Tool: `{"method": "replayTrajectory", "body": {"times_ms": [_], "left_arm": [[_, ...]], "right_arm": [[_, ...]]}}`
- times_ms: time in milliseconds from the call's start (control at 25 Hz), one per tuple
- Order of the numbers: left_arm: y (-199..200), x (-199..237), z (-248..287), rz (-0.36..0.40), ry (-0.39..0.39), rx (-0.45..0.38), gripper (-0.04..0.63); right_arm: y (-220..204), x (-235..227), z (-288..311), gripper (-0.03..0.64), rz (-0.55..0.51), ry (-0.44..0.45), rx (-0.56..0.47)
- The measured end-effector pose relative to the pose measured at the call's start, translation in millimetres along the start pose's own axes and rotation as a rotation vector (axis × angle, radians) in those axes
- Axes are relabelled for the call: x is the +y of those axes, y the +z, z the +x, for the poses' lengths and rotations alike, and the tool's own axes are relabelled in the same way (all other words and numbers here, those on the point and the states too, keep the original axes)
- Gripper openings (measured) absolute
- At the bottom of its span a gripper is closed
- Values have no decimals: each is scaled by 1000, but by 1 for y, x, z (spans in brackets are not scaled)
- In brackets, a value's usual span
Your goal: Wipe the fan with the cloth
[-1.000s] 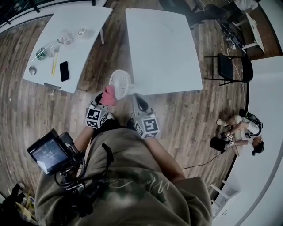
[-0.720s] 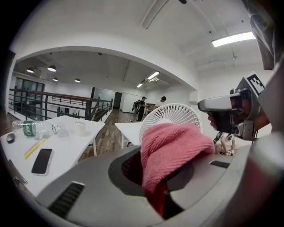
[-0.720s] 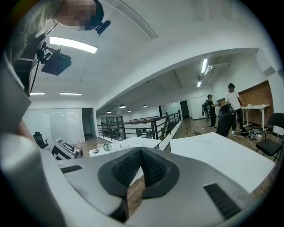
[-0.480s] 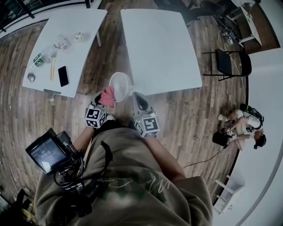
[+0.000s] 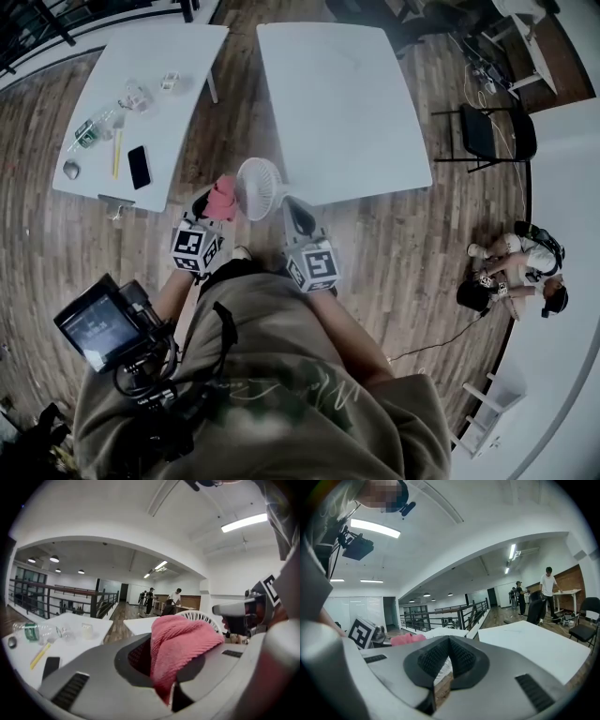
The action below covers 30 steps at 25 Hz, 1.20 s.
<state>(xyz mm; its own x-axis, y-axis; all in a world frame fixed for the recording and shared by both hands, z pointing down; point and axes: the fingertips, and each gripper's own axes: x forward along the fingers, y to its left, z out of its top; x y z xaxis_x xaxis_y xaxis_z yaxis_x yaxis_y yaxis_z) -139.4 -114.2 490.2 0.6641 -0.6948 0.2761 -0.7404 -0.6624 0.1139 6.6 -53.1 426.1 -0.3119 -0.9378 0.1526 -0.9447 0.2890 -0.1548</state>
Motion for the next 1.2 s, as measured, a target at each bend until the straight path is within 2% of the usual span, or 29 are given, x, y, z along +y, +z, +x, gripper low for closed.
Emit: {"method": "replayTrajectory", "body": {"times_ms": [160, 280, 600, 840, 1200], "left_arm": [[57, -30, 10, 28, -77, -105, 61], [78, -49, 23, 55, -115, -134, 61], [68, -74, 53, 93, -173, -85, 61], [67, -74, 59, 69, -169, -79, 63], [64, -68, 61, 78, -155, -78, 64]], "right_arm": [[4, -6, 0, 12, 12, -12, -24], [12, -13, -1, 12, 21, -25, -46], [24, -39, -7, 12, 30, -72, -78], [32, -52, -10, 12, 42, -88, -87], [25, -54, -9, 12, 48, -79, -70]]}}
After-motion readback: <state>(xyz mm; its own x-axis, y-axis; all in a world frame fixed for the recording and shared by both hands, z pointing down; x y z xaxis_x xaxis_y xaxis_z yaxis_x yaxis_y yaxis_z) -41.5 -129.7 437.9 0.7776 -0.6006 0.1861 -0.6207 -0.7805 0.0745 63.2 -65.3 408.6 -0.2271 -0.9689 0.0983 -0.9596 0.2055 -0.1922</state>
